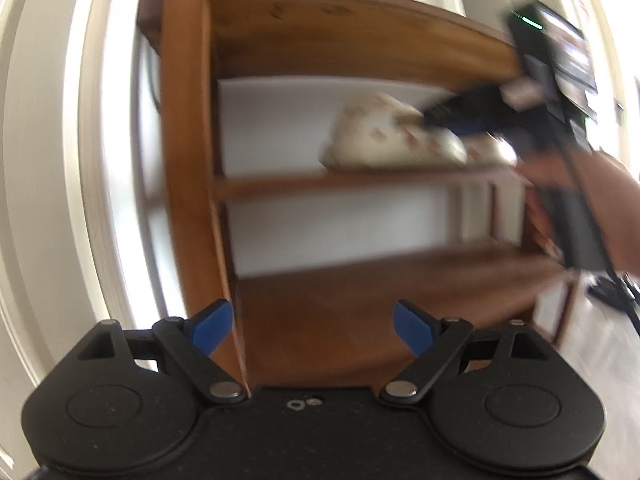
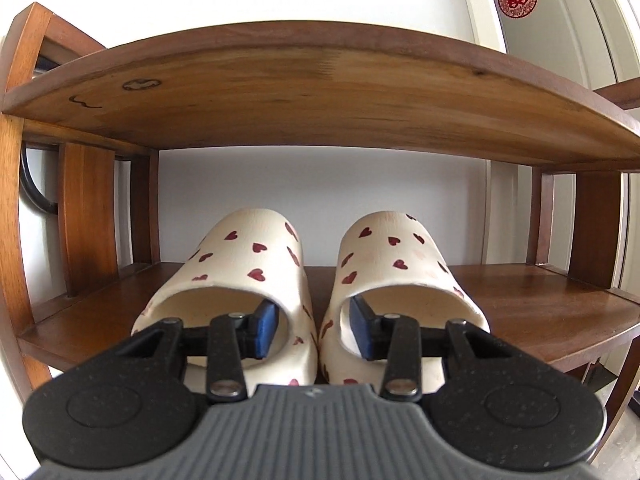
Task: Organize scattered shoes
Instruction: 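Lower the cream slides onto the rack shelf with the right gripper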
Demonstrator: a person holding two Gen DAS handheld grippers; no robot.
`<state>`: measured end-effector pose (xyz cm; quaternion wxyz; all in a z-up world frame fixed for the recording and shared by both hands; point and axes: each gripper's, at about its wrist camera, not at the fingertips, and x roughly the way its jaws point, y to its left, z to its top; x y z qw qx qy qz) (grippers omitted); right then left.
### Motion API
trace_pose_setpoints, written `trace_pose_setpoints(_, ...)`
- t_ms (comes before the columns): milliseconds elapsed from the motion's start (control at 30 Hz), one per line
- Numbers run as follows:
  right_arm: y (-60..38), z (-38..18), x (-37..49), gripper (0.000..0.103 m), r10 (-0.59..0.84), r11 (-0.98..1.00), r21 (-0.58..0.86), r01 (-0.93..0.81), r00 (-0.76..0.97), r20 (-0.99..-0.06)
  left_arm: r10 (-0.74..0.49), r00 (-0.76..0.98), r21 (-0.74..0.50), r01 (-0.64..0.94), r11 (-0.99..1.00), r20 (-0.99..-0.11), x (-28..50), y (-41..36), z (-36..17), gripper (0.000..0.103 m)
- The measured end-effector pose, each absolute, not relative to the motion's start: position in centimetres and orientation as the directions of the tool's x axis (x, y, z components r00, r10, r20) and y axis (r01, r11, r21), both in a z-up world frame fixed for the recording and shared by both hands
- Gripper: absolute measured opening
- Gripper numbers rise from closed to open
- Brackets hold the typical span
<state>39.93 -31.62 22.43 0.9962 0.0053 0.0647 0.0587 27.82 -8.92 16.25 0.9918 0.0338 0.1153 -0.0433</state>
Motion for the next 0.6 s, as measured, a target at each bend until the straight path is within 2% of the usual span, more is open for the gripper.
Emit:
trace_pose_setpoints(167, -31.8, 22.6, 40.0, 0.063, 0.095, 0.995, 0.003, -0.096, 0.985, -0.146, -0.072, 0.974, 0.067, 0.088, 0.994, -0.216, 31.9, -8.2, 17.9, 0.088)
trace_pose_setpoints(233, -31.8, 22.6, 39.9, 0.073, 0.080, 0.997, -0.003, -0.081, 0.985, -0.150, -0.086, 0.971, 0.059, 0.102, 0.993, -0.224, 33.3, -8.0, 18.5, 0.088)
trace_pose_setpoints(267, -31.7, 22.7, 39.8, 0.074, 0.070, 0.997, -0.008, -0.072, 0.986, -0.153, -0.099, 0.970, 0.062, 0.115, 0.991, -0.224, 33.8, -7.9, 18.9, 0.088)
trace_pose_setpoints(300, -31.7, 22.8, 39.7, 0.077, 0.061, 0.998, -0.013, -0.063, 0.986, -0.156, -0.112, 0.968, 0.066, 0.130, 0.989, -0.225, 34.3, -7.8, 19.3, 0.093)
trace_pose_setpoints(333, -31.6, 22.8, 39.6, 0.080, 0.053, 0.998, -0.020, -0.057, 0.986, -0.157, -0.122, 0.965, 0.058, 0.138, 0.989, -0.231, 34.5, -7.8, 19.4, 0.094)
trace_pose_setpoints(400, -31.4, 23.0, 39.4, 0.083, 0.030, 0.999, -0.025, -0.034, 0.985, -0.169, -0.149, 0.956, 0.050, 0.166, 0.985, -0.251, 34.9, -7.8, 19.6, 0.096)
trace_pose_setpoints(500, -31.2, 23.5, 39.4, 0.089, -0.003, 1.000, -0.022, -0.001, 0.981, -0.194, -0.209, 0.929, 0.012, 0.223, 0.975, -0.307, 35.2, -7.4, 20.1, 0.090)
trace_pose_setpoints(600, -30.9, 23.7, 39.1, 0.091, -0.030, 0.999, -0.045, 0.021, 0.977, -0.209, -0.254, 0.919, -0.016, 0.262, 0.965, -0.300, 34.4, -6.4, 20.6, 0.091)
